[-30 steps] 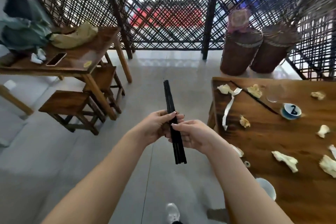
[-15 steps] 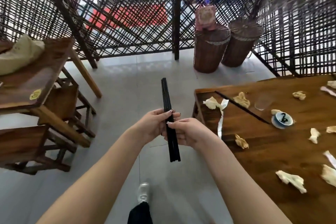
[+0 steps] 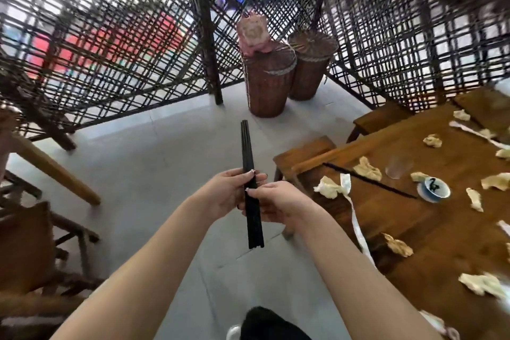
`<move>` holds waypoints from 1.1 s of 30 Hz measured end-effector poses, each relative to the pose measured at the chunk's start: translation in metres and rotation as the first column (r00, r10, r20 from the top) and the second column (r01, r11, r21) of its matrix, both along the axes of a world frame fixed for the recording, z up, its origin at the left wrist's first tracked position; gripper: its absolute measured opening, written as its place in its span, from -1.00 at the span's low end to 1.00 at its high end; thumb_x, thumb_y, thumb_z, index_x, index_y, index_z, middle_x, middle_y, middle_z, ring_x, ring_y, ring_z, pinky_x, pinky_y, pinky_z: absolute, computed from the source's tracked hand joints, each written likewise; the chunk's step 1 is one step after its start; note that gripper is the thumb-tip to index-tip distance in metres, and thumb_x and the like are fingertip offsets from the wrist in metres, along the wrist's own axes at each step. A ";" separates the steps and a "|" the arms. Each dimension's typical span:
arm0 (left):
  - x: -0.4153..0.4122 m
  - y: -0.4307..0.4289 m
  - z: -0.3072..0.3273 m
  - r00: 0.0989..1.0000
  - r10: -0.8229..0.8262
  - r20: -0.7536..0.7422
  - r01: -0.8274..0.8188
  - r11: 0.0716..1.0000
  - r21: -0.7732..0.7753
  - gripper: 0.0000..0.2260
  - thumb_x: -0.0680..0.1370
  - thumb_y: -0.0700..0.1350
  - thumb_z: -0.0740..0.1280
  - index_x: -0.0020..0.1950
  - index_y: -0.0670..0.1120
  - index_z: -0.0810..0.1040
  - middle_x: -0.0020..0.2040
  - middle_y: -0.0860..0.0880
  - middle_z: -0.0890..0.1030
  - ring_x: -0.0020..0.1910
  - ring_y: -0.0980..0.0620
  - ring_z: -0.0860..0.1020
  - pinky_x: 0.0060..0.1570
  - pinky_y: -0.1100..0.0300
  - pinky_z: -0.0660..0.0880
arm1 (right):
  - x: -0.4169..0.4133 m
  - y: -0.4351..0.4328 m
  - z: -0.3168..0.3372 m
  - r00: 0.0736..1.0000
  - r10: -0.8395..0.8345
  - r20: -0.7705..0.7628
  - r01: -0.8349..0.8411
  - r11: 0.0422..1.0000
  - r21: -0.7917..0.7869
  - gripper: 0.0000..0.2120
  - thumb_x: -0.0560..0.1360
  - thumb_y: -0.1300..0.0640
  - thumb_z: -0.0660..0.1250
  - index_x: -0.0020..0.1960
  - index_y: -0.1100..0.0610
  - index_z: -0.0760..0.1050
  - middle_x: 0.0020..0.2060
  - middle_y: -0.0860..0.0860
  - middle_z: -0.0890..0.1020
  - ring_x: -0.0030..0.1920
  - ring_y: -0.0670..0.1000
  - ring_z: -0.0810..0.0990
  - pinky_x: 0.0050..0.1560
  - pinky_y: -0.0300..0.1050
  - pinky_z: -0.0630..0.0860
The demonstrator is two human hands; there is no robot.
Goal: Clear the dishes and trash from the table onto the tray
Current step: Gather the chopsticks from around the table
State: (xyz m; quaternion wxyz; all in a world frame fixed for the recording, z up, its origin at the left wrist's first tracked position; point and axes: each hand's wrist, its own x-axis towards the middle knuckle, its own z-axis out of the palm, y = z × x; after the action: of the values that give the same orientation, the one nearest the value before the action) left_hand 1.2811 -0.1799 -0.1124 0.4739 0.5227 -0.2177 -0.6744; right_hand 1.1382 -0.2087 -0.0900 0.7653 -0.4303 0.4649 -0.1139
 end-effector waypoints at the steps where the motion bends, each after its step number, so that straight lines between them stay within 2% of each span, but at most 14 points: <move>1: 0.007 -0.009 0.000 1.000 -0.015 -0.010 0.015 1.000 0.001 -0.85 0.62 -0.20 0.20 0.05 -0.20 0.54 -0.06 -0.06 0.69 -0.18 -0.02 0.64 -0.23 0.08 0.35 | 0.007 -0.006 -0.001 1.000 -0.016 -0.007 0.016 1.000 -0.003 -0.81 0.54 0.22 0.33 0.10 0.31 0.55 -0.15 0.19 0.68 -0.27 0.04 0.70 -0.32 -0.23 0.58; 5: 0.037 -0.053 0.001 0.996 -0.086 -0.005 0.086 0.996 -0.011 -0.85 0.61 -0.20 0.22 0.11 -0.21 0.53 0.00 -0.08 0.66 -0.14 -0.01 0.65 -0.26 0.12 0.43 | 0.034 -0.042 0.000 0.997 -0.060 -0.044 0.057 0.997 -0.057 -0.85 0.54 0.17 0.34 0.05 0.23 0.56 -0.14 0.15 0.70 -0.22 0.04 0.70 -0.30 -0.24 0.58; 9: 0.059 -0.106 -0.002 0.989 -0.148 0.002 0.148 0.989 -0.002 -0.85 0.60 -0.19 0.23 0.11 -0.20 0.54 0.00 -0.09 0.66 -0.19 0.02 0.66 -0.37 0.20 0.49 | 0.054 -0.086 -0.003 0.993 -0.118 0.003 0.118 0.993 -0.023 -0.89 0.54 0.19 0.33 0.01 0.24 0.56 -0.23 0.11 0.70 -0.26 0.02 0.70 -0.28 -0.23 0.59; 11: 0.068 -0.135 -0.005 0.984 -0.180 0.020 0.179 0.984 0.009 -0.85 0.60 -0.18 0.24 0.10 -0.20 0.54 0.01 -0.10 0.65 -0.22 0.03 0.65 -0.43 0.24 0.47 | 0.063 -0.110 -0.009 0.988 -0.152 0.011 0.152 0.988 -0.015 -0.89 0.54 0.20 0.34 0.01 0.24 0.55 -0.23 0.12 0.70 -0.25 0.04 0.70 -0.28 -0.22 0.58; 17: 0.085 -0.239 0.001 0.931 -0.342 0.127 0.339 0.940 0.040 -0.87 0.60 -0.18 0.24 0.04 -0.17 0.57 -0.05 -0.06 0.66 -0.23 -0.04 0.56 -0.39 0.18 0.34 | 0.080 -0.196 -0.013 0.970 -0.244 0.014 0.245 0.968 -0.050 -0.89 0.55 0.19 0.32 0.01 0.22 0.57 -0.21 0.10 0.71 -0.20 0.04 0.71 -0.24 -0.21 0.58; 20: 0.086 -0.284 0.011 0.900 -0.401 0.173 0.404 0.915 0.019 -0.87 0.60 -0.19 0.26 0.05 -0.21 0.56 -0.07 -0.09 0.66 -0.29 -0.03 0.55 -0.52 0.25 0.34 | 0.086 -0.232 -0.009 0.957 -0.290 0.007 0.290 0.954 -0.076 -0.83 0.55 0.18 0.32 0.09 0.24 0.56 -0.12 0.13 0.71 -0.12 0.06 0.70 -0.14 -0.17 0.60; 22: 0.088 -0.311 0.014 0.891 -0.411 0.191 0.416 0.909 0.016 -0.87 0.60 -0.19 0.26 0.00 -0.20 0.57 -0.06 -0.10 0.66 -0.26 -0.05 0.54 -0.53 0.24 0.35 | 0.089 -0.252 -0.005 0.937 -0.348 0.019 0.349 0.935 -0.072 -0.83 0.54 0.20 0.33 0.09 0.25 0.56 -0.13 0.15 0.70 -0.14 0.06 0.69 -0.11 -0.15 0.60; 25: 0.088 -0.342 0.014 0.859 -0.483 0.168 0.489 0.872 0.009 -0.87 0.60 -0.17 0.26 -0.03 -0.17 0.58 -0.05 -0.09 0.66 -0.21 -0.07 0.53 -0.39 0.14 0.36 | 0.093 -0.273 0.000 0.892 -0.449 0.055 0.451 0.892 -0.034 -0.80 0.54 0.24 0.32 0.13 0.30 0.54 -0.18 0.15 0.69 -0.22 0.02 0.69 -0.16 -0.16 0.61; 27: 0.087 -0.360 0.012 0.848 -0.505 0.161 0.508 0.861 0.025 -0.88 0.60 -0.18 0.26 -0.03 -0.16 0.58 -0.04 -0.09 0.66 -0.20 -0.07 0.56 -0.41 0.16 0.39 | 0.093 -0.283 -0.001 0.863 -0.502 0.054 0.503 0.864 -0.021 -0.77 0.53 0.24 0.33 0.15 0.32 0.53 -0.13 0.17 0.69 -0.20 0.03 0.69 -0.11 -0.15 0.60; 30: 0.088 -0.390 0.005 0.826 -0.551 0.120 0.552 0.834 0.030 -0.89 0.59 -0.20 0.28 -0.02 -0.18 0.58 -0.05 -0.10 0.68 -0.15 -0.10 0.58 -0.25 0.09 0.44 | 0.099 -0.303 -0.006 0.824 -0.566 0.017 0.567 0.824 -0.024 -0.78 0.52 0.22 0.35 0.14 0.28 0.55 -0.07 0.19 0.69 -0.13 0.06 0.70 -0.11 -0.13 0.61; 31: 0.089 -0.401 0.005 0.813 -0.572 0.112 0.572 0.819 0.036 -0.89 0.58 -0.20 0.28 -0.01 -0.19 0.58 -0.05 -0.11 0.68 -0.18 -0.08 0.60 -0.27 0.11 0.47 | 0.102 -0.311 -0.009 0.805 -0.592 0.015 0.593 0.805 -0.013 -0.79 0.52 0.22 0.35 0.12 0.25 0.56 -0.07 0.18 0.70 -0.10 0.07 0.70 -0.09 -0.13 0.62; 33: 0.094 -0.426 0.004 0.775 -0.622 0.114 0.622 0.782 0.037 -0.90 0.59 -0.22 0.26 -0.02 -0.20 0.56 -0.05 -0.12 0.67 -0.28 -0.01 0.63 -0.47 0.23 0.47 | 0.111 -0.328 -0.012 0.758 -0.652 0.020 0.652 0.758 -0.009 -0.82 0.52 0.21 0.35 0.09 0.23 0.58 -0.08 0.16 0.70 -0.07 0.09 0.69 0.01 -0.07 0.60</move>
State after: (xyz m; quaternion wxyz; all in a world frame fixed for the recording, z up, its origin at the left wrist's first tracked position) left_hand 1.3753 -0.6063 -0.1087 0.2116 0.4602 -0.4071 -0.7600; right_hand 1.2497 -0.5369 -0.1020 0.6783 -0.2467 0.5787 -0.3797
